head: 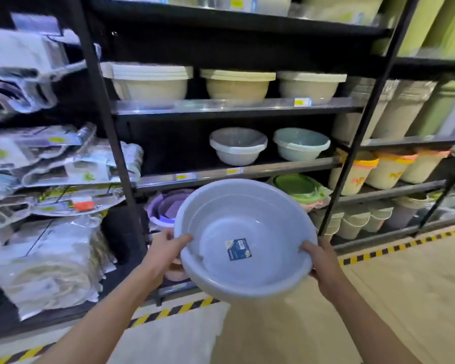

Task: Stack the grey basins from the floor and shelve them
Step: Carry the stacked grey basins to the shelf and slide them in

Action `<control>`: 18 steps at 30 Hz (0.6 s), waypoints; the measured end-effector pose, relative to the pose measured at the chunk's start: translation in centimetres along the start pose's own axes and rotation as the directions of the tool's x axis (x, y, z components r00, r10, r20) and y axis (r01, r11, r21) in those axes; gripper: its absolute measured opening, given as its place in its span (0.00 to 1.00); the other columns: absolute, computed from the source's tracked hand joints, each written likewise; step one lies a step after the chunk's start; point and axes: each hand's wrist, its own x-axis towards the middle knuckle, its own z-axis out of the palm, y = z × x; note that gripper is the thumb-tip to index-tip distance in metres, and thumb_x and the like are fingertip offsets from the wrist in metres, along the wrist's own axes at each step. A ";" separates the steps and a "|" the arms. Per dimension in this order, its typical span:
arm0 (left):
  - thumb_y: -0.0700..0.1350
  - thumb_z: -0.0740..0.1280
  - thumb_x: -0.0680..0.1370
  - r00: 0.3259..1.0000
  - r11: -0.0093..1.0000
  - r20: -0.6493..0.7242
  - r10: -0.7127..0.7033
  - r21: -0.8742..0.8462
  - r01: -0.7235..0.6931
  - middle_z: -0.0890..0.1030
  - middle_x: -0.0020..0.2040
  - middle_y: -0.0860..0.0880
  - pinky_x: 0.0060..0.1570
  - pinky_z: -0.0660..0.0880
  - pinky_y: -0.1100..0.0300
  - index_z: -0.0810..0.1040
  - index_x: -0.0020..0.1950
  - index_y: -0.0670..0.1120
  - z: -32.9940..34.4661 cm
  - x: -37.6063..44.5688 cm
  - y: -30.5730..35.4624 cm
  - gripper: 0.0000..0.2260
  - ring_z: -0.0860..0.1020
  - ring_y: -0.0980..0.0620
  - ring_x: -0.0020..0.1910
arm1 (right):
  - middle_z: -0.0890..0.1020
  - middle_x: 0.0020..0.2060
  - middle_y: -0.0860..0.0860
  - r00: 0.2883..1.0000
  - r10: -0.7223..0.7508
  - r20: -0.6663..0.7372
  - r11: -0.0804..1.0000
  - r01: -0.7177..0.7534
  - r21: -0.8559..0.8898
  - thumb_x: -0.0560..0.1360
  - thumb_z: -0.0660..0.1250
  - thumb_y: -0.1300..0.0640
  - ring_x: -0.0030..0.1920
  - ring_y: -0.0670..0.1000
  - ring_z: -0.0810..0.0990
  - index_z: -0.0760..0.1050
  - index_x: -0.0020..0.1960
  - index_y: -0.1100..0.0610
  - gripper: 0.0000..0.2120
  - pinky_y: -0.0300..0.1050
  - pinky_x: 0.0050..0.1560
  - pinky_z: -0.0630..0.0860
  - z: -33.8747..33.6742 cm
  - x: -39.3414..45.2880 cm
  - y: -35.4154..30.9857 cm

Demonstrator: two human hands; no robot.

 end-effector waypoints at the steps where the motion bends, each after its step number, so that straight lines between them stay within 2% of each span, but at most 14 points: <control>1: 0.51 0.74 0.66 1.000 1.000 -0.015 0.026 -0.010 -0.026 0.87 0.36 0.47 0.34 0.83 0.48 0.76 0.54 0.45 -0.6 -0.4 1.2 0.20 0.86 0.46 0.33 | 0.80 0.52 0.56 0.999 -0.022 0.026 1.000 0.022 -0.006 0.71 0.68 0.56 0.47 0.59 0.80 0.72 0.56 0.54 0.14 0.55 0.43 0.78 0.4 -0.1 -1.4; 3: 0.53 0.74 0.66 0.997 0.998 -0.044 0.067 0.002 -0.067 0.85 0.35 0.46 0.33 0.83 0.51 0.76 0.53 0.43 -1.6 -1.2 3.4 0.21 0.85 0.48 0.30 | 0.79 0.52 0.56 0.996 -0.059 0.060 0.998 0.059 -0.002 0.70 0.68 0.55 0.46 0.59 0.80 0.70 0.58 0.55 0.18 0.53 0.40 0.77 1.1 -0.1 -3.9; 6: 0.53 0.75 0.65 0.992 0.995 -0.096 0.082 -0.046 -0.086 0.86 0.41 0.43 0.34 0.83 0.50 0.76 0.55 0.44 -2.4 -2.6 5.7 0.22 0.87 0.45 0.37 | 0.78 0.53 0.56 0.990 -0.091 0.107 0.995 0.087 0.043 0.70 0.67 0.55 0.50 0.59 0.80 0.69 0.61 0.54 0.20 0.56 0.44 0.80 2.0 0.4 -6.9; 9: 0.54 0.74 0.64 0.986 0.995 -0.151 0.076 -0.055 -0.085 0.85 0.47 0.40 0.39 0.85 0.44 0.76 0.55 0.45 -2.4 -3.3 6.9 0.24 0.86 0.42 0.41 | 0.78 0.51 0.56 0.980 -0.113 0.165 0.993 0.107 0.045 0.70 0.68 0.55 0.48 0.57 0.80 0.70 0.54 0.52 0.14 0.53 0.41 0.78 2.4 1.5 -8.8; 11: 0.54 0.74 0.63 0.980 0.994 -0.189 0.061 -0.081 -0.077 0.85 0.49 0.40 0.39 0.85 0.45 0.76 0.55 0.45 -2.3 -3.2 7.1 0.25 0.86 0.42 0.42 | 0.79 0.50 0.57 0.973 -0.109 0.203 0.994 0.103 0.043 0.70 0.68 0.54 0.46 0.57 0.80 0.70 0.51 0.52 0.12 0.51 0.40 0.77 2.8 2.3 -9.3; 14: 0.54 0.74 0.64 0.973 0.993 -0.227 0.045 -0.099 -0.069 0.85 0.51 0.39 0.38 0.84 0.48 0.76 0.57 0.44 -2.1 -2.3 7.0 0.25 0.86 0.40 0.44 | 0.79 0.50 0.58 0.968 -0.089 0.236 0.996 0.080 0.046 0.68 0.68 0.54 0.44 0.57 0.79 0.71 0.52 0.54 0.14 0.49 0.38 0.75 3.5 3.8 -9.7; 18: 0.55 0.73 0.65 0.961 0.993 -0.275 0.030 -0.104 -0.061 0.84 0.50 0.37 0.34 0.84 0.50 0.76 0.58 0.42 -2.1 0.0 7.0 0.26 0.86 0.39 0.44 | 0.78 0.51 0.58 0.959 -0.087 0.270 0.996 0.081 0.031 0.66 0.70 0.51 0.47 0.57 0.80 0.71 0.55 0.55 0.19 0.48 0.37 0.74 4.9 6.6 -9.7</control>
